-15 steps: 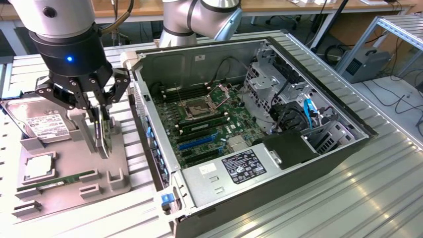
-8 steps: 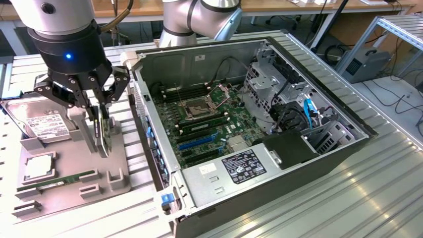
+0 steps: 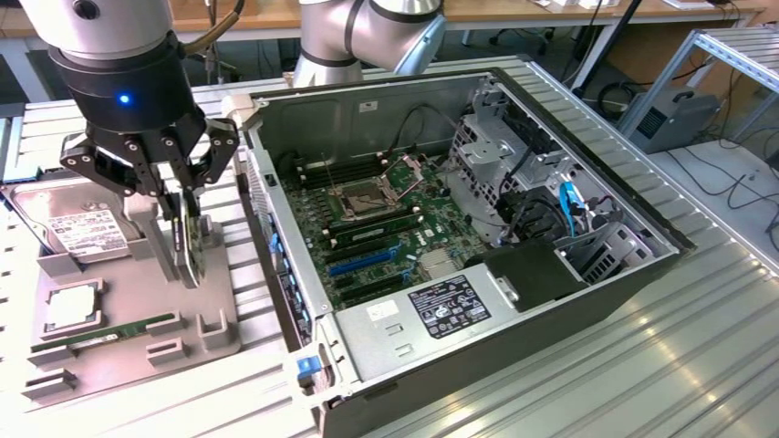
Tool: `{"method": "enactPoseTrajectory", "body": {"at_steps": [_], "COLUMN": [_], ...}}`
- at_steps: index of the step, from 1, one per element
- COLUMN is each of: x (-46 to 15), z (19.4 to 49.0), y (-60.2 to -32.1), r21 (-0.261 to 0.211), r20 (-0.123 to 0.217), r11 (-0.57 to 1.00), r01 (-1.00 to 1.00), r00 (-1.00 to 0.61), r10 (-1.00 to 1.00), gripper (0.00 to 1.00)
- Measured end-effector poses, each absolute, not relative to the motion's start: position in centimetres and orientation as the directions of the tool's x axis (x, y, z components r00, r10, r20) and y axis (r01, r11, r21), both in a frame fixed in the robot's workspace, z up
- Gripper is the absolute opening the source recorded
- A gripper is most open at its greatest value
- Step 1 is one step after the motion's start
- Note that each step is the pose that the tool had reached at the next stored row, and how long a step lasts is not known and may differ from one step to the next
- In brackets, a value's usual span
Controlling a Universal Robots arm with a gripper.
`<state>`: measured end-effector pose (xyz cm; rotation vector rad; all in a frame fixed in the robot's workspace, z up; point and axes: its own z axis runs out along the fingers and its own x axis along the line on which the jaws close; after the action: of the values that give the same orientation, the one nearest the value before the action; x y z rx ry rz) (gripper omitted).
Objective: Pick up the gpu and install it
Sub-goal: 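Pick up the gpu and move the gpu toward the slot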
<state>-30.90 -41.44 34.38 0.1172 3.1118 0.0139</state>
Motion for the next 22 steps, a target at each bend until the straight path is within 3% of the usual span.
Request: {"method": "enactPoseTrajectory", "body": {"at_steps": [22], "x": [-30.91], "z": [35.12], "y": [-41.44], "r21": [0.01], "r20": [-0.027], "r11": [0.997], "r01": [0.075], "r00": [-0.997], "r10": [0.075], "gripper": [0.27]}}
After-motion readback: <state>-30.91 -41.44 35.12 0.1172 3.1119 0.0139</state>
